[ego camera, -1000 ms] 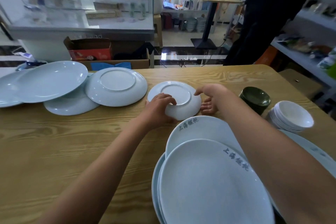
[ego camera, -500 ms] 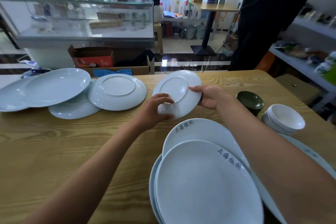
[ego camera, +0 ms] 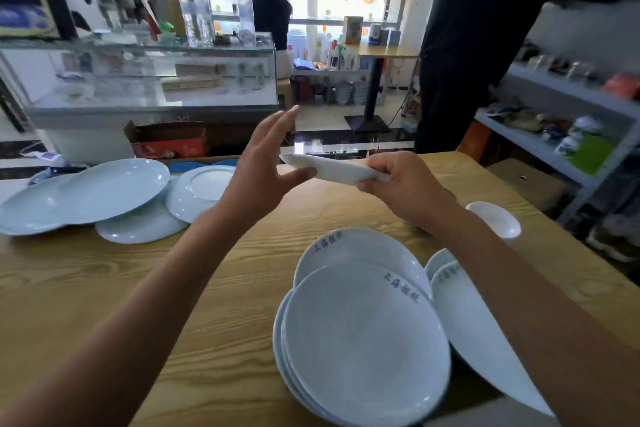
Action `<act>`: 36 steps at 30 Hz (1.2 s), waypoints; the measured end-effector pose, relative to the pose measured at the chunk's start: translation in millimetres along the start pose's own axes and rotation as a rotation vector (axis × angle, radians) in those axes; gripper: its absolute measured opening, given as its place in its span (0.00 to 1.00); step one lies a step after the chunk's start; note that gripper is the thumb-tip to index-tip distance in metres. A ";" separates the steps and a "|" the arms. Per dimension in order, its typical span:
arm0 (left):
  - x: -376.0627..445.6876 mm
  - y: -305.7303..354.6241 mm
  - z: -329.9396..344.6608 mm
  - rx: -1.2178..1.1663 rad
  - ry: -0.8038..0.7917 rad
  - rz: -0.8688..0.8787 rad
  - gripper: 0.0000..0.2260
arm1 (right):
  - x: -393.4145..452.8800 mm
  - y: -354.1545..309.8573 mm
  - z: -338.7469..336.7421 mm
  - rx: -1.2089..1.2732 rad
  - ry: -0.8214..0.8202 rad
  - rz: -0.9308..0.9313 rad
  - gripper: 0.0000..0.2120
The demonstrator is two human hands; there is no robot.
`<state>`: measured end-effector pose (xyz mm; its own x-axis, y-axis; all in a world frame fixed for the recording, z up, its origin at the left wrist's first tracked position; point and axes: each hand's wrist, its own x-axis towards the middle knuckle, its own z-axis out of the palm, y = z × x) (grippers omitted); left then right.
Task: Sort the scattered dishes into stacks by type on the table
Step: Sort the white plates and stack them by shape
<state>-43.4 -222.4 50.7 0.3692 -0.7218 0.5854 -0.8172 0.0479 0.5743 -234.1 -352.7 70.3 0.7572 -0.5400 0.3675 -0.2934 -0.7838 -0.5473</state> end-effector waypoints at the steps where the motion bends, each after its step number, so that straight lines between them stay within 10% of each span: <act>1: -2.3 6.9 0.1 -0.073 -0.041 0.001 0.38 | -7.8 -1.1 -1.3 -0.038 0.028 -0.015 0.03; 14: -57.6 60.8 15.0 0.154 -0.172 0.296 0.16 | -77.9 8.2 -8.7 -0.233 0.336 -0.278 0.08; 23: -105.0 56.4 35.6 0.107 -0.211 0.297 0.12 | -109.6 -1.4 -17.9 -0.095 0.047 0.055 0.31; 36: -131.7 45.0 45.9 0.100 -0.434 0.189 0.11 | -110.8 2.3 -0.2 -0.081 0.165 0.114 0.20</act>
<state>-149.1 -156.9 -26.8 0.0089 -0.9291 0.3696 -0.8985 0.1548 0.4108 -318.8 -294.8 28.4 0.6129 -0.6641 0.4282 -0.4224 -0.7334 -0.5327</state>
